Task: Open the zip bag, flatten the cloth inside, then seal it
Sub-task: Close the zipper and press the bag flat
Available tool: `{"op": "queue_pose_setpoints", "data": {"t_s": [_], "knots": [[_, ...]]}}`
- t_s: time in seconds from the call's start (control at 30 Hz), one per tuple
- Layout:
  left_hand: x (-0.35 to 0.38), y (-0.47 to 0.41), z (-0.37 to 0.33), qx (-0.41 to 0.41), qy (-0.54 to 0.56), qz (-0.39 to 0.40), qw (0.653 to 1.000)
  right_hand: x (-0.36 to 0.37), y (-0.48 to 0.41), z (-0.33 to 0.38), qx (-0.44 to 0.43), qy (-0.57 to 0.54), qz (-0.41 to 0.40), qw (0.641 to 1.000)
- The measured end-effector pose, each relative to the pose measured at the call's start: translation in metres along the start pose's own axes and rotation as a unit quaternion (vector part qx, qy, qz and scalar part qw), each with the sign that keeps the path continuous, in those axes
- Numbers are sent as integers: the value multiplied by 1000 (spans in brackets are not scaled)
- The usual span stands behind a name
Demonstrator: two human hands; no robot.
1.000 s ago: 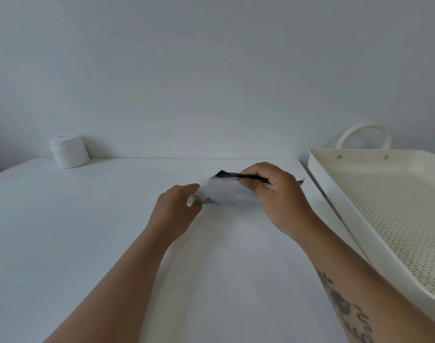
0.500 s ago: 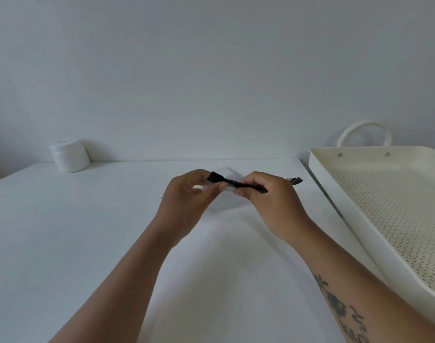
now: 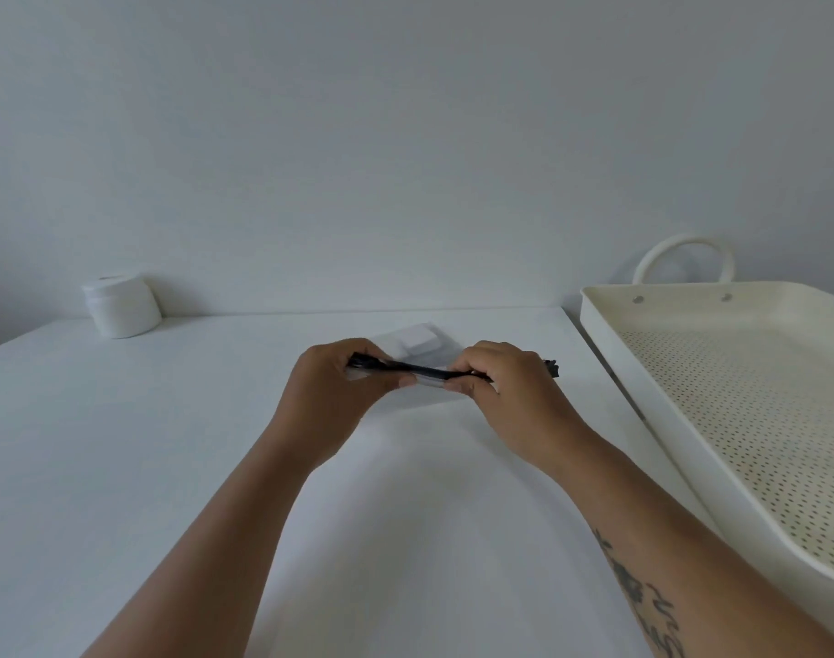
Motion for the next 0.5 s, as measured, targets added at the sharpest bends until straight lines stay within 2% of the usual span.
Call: {"op": "queue_pose_setpoints", "data": {"t_s": [0.13, 0.23, 0.3, 0.37, 0.4, 0.47, 0.5], "knots": [[2, 1, 2, -4, -7, 17, 1000, -1, 5, -11, -4, 57, 21, 998], [4, 3, 3, -9, -15, 21, 1000, -11, 15, -34, 35, 120, 29, 992], [21, 8, 4, -21, -26, 97, 995, -15, 19, -43, 52, 151, 31, 987], [40, 15, 9, -56, -29, 208, 976, -11, 23, -53, 76, 182, 70, 978], [41, 16, 12, -65, -16, 226, 972, -10, 27, -60, 98, 194, 98, 971], [31, 9, 15, -53, 4, 186, 981, -12, 36, -71, 148, 194, 121, 962], [26, 4, 20, -47, -30, 144, 988, -16, 37, -72, 160, 189, 107, 963]]}}
Point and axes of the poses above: each hand's wrist, its own y-axis away from the middle knuckle, its own x-axis out of the palm, z = x × y, the point moved 9 cm from there along -y, towards the middle knuckle, and after that the axes turned 11 degrees about -x, right-handed, at the moved point
